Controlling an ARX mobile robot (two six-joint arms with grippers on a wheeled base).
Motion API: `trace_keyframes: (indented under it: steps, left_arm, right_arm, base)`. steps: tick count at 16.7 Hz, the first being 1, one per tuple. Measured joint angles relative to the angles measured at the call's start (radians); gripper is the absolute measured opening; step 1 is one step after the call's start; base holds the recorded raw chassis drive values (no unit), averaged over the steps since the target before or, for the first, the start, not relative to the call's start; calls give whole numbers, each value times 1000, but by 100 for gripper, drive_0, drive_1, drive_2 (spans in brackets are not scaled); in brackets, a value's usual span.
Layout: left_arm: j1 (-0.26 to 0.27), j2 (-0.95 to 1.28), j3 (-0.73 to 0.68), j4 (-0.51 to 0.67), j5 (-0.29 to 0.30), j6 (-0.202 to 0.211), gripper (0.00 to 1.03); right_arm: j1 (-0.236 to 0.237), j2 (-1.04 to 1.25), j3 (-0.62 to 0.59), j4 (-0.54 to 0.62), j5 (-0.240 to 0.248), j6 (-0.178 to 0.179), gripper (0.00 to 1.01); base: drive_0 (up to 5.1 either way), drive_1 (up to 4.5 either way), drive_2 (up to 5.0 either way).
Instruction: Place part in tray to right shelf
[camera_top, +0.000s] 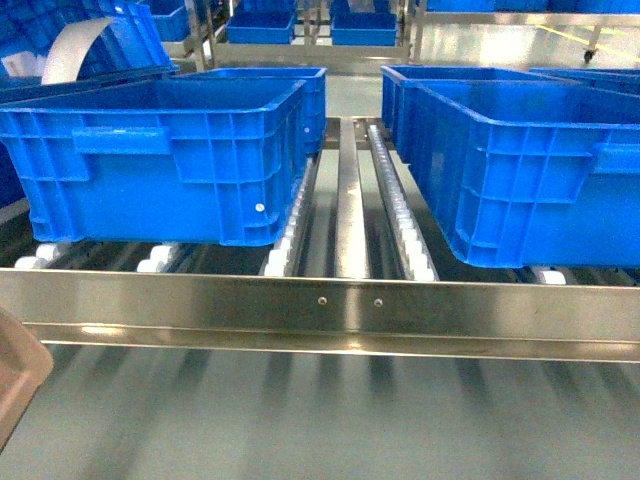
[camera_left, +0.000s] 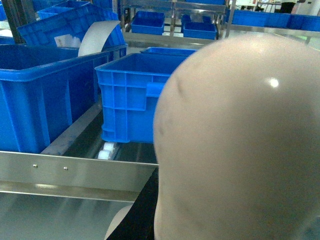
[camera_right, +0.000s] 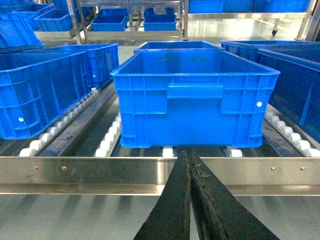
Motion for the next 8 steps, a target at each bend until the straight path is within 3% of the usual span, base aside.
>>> trace_keyframes:
  steps: [1, 8]
  left_arm:
    - [0, -31, -8, -21, 0, 0, 15]
    - [0, -187, -50, -110, 1, 0, 15]
  right_arm:
    - [0, -14, -24, 32, 0, 0, 2]
    - [0, -152, -27, -110, 0, 3, 2]
  base:
    - [0, 0, 0]
    - [0, 0, 0]
